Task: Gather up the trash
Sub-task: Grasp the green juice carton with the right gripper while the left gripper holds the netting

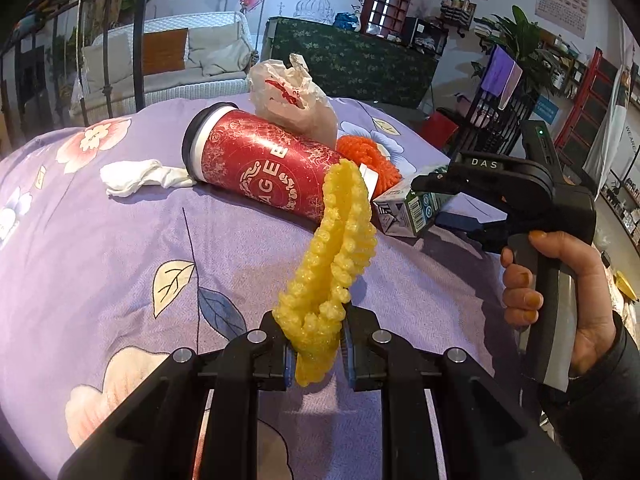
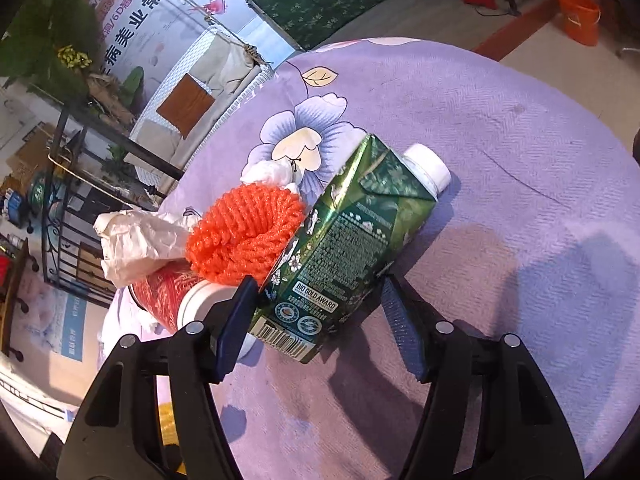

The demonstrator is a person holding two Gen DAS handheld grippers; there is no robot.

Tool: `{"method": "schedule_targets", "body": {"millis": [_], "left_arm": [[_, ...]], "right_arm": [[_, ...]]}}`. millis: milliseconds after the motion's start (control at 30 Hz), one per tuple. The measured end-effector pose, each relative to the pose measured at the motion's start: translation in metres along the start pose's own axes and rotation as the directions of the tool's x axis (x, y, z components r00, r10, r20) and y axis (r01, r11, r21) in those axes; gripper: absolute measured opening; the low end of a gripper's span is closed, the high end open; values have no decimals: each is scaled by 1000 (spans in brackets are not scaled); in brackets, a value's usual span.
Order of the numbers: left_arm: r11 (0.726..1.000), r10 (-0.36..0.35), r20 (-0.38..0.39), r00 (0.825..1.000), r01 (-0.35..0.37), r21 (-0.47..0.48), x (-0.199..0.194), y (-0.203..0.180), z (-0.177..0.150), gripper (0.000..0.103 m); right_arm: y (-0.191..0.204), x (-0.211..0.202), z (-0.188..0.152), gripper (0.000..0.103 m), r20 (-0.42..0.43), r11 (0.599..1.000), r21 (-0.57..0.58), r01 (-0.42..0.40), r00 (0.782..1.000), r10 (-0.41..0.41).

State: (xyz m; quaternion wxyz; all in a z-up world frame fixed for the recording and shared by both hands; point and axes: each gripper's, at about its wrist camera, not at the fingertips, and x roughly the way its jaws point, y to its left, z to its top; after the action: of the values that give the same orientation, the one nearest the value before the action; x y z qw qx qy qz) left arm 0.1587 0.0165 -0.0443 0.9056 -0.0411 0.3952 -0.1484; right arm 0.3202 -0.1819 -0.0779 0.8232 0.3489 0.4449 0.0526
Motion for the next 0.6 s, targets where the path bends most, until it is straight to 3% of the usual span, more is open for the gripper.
{"method": "schedule_targets", "body": {"millis": [33,67,100,233,300,333,367,433,467,600], "left_arm": [[1000,-1,0,1000,1,-3,0,-1,-1,17],[1000,-1,0,1000,1,-5,0,-1,-1,17],[1000,-2,0,1000,2,-9,-1,-1,-3,17],[1000,-8,1,1000,8,-11,-1,-2,-4,17],[1000,-12,4,1000,12,-10,-1,-2,-4,17],[1000,-11,6,1000,11,-8,-2,-3,-5,17],[1000,-11,8,1000,12,-8,-2,-3,-4,17],[1000,-13,8,1000,13,-8,-2,-2,-4,17],[1000,-13,8,1000,13,-9,-2,-2,-4,17],[1000,-16,7,1000,16,-12,-2,-2,-5,17]], "right_arm": [[0,-1,0,50,-2,1000,-2,-6,1000,6],[4,-1,1,26,4,1000,-24,-6,1000,6],[8,-4,1,16,15,999,-51,-2,1000,3],[17,-6,-1,10,25,993,-114,34,999,-31],[18,-5,0,23,26,993,-114,39,999,-36],[18,-2,0,57,20,992,-111,53,998,-51],[17,-1,1,82,13,994,-97,55,998,-54],[8,0,1,77,21,1000,-15,11,1000,-11],[9,2,3,71,17,999,-21,29,999,-28],[13,19,9,68,-13,997,-33,75,997,-75]]}}
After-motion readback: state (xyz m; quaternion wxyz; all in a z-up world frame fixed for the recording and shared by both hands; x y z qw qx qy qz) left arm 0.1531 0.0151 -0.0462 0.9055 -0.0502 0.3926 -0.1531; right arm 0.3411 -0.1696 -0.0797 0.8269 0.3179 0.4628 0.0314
